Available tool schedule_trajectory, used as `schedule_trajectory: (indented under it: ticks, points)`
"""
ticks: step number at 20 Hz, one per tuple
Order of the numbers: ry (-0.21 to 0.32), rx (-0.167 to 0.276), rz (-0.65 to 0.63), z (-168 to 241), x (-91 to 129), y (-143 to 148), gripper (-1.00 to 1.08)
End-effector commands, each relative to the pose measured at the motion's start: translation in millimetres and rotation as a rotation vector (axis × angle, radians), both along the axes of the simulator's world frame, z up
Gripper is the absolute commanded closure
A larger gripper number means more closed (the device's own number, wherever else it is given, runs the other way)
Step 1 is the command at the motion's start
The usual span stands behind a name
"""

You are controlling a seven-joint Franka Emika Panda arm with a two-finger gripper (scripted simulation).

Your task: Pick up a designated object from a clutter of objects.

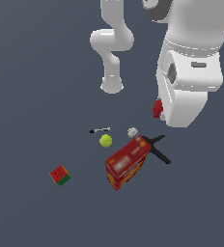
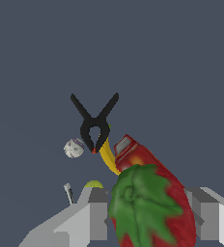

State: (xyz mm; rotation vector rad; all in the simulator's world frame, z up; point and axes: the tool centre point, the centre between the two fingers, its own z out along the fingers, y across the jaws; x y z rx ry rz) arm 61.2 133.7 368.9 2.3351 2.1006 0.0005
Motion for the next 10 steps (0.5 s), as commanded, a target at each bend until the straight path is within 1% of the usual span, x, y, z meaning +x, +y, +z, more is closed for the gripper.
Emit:
schedule_trajectory:
  ticks: [1, 10]
  points:
    - [0.001, 0.0, -0.001, 9.3, 2.3, 5.9, 1.08]
    - [0.001, 0.001, -0.001, 20.7, 6.2, 13.2, 1.08]
